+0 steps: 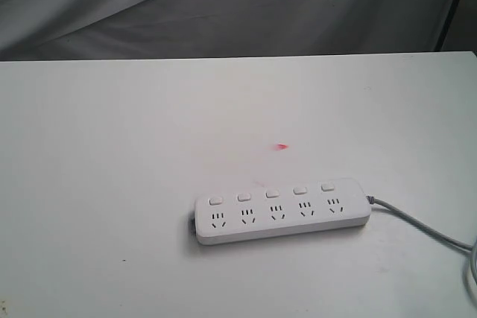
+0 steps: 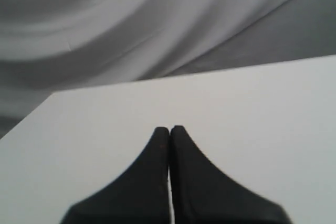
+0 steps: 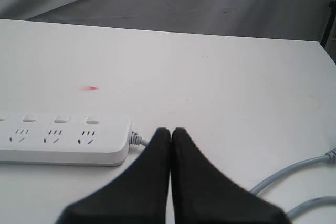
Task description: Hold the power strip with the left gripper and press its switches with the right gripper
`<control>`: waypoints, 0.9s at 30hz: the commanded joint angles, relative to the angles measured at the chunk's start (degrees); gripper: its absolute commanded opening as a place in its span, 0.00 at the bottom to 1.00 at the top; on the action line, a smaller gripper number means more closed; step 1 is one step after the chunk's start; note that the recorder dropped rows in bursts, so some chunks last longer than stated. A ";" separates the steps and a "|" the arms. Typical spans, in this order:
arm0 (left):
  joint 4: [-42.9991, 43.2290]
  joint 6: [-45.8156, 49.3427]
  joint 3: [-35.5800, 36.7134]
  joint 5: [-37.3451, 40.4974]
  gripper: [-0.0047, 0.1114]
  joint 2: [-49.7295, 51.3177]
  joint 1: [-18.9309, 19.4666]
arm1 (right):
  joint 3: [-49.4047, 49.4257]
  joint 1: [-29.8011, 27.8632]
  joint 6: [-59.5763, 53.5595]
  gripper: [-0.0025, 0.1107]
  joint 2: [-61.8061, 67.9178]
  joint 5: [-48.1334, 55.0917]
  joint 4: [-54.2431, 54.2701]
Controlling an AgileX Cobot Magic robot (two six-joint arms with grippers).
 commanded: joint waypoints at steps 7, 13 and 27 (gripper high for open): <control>-5.99 -2.20 0.23 -24.42 0.04 -0.13 0.22 | 0.19 -0.12 -0.18 0.02 -0.26 -0.22 -0.32; -7.24 -1.79 -7.21 -12.60 0.04 -0.13 0.22 | 0.19 -0.12 -0.18 0.02 -0.26 -0.22 -0.32; -5.07 -1.40 -27.60 3.34 0.04 1.86 0.22 | 0.19 -0.12 -0.18 0.02 -0.26 -0.22 -0.32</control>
